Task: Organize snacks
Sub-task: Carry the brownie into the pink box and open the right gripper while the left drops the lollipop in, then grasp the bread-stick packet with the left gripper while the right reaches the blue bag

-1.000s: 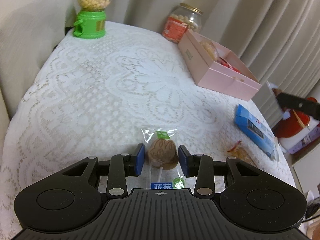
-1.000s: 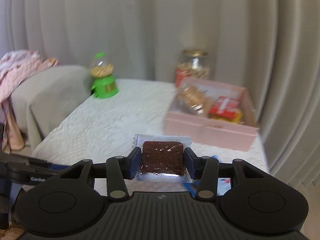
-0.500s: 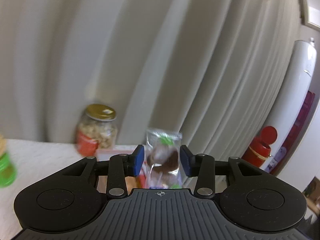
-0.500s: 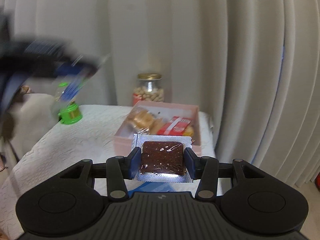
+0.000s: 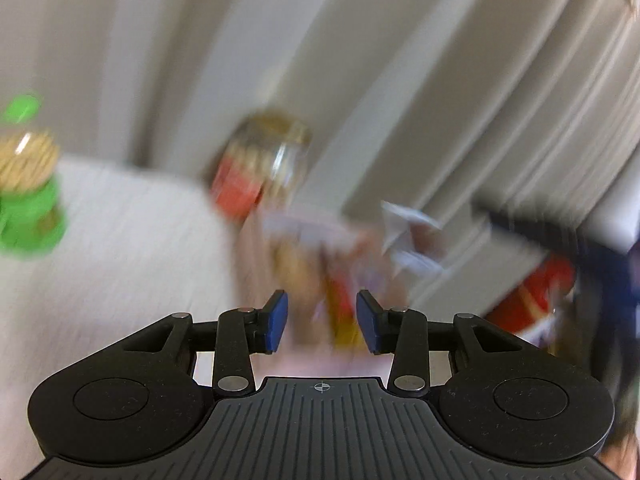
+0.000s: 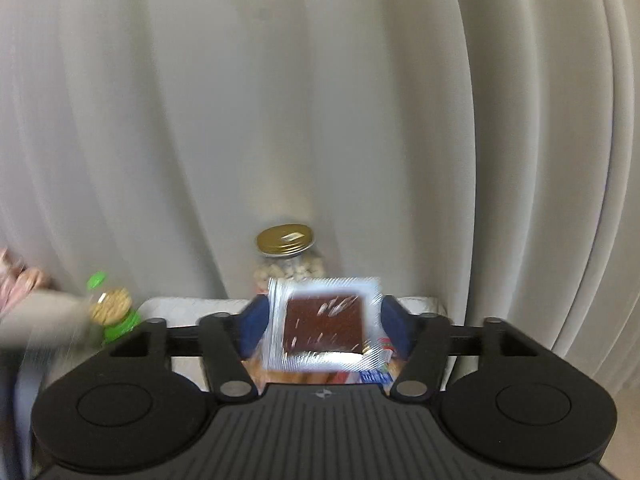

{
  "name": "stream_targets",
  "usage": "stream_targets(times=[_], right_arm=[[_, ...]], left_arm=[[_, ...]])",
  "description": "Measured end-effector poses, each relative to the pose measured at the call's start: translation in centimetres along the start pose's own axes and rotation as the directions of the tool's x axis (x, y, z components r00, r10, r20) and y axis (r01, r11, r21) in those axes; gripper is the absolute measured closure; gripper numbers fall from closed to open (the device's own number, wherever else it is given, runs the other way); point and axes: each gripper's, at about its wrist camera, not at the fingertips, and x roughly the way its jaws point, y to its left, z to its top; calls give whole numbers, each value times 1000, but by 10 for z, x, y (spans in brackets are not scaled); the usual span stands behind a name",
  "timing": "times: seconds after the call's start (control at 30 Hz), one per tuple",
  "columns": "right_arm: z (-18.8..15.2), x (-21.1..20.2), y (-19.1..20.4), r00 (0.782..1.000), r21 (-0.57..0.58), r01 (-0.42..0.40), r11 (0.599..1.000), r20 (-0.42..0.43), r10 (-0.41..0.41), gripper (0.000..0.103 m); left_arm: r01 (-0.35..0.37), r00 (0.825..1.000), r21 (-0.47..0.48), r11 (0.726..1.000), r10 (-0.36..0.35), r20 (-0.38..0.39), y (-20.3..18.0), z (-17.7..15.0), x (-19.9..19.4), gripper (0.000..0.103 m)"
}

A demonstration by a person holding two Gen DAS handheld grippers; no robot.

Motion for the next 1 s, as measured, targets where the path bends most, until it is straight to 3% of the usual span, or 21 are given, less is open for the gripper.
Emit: stream_targets(times=[0.13, 0.23, 0.37, 0.43, 0.6, 0.73, 0.8, 0.9, 1.0], right_arm=[[-21, -6, 0, 1000, -23, -2, 1000, -5, 2, 40], [-53, -21, -1, 998, -50, -17, 999, -58, 14, 40], [-108, -40, -2, 988, -110, -27, 994, -154, 10, 37], [-128, -50, -4, 979, -143, -44, 989, -203, 14, 37], [-172, -61, -7, 965, -191, -41, 981, -263, -11, 37], [-192, -62, -18, 948, -62, -115, 991, -305, 91, 37], [-207, -59, -12, 942, -69, -119, 990, -322, 91, 37], [-222, -61, -3, 947, -128, -102, 986, -318, 57, 37], [-219, -70, -9, 961, -141, -72, 987, -277, 31, 37]], left_arm=[[13, 989, -18, 1000, -15, -148, 16, -60, -9, 60], [23, 956, -31, 999, -31, -291, 25, -104, 1, 60], [47, 920, -82, 996, -75, -384, 37, -140, 13, 60], [49, 914, -117, 992, -92, -396, 39, -146, 15, 60], [64, 930, -131, 989, -107, -351, 27, -139, 21, 60], [64, 942, -81, 995, -87, -324, 6, -131, 38, 60], [59, 944, -71, 996, -79, -321, 1, -128, 48, 60], [48, 953, -74, 996, -68, -297, 2, -122, 55, 60], [45, 962, -1, 999, -44, -270, -10, -119, 38, 60]])
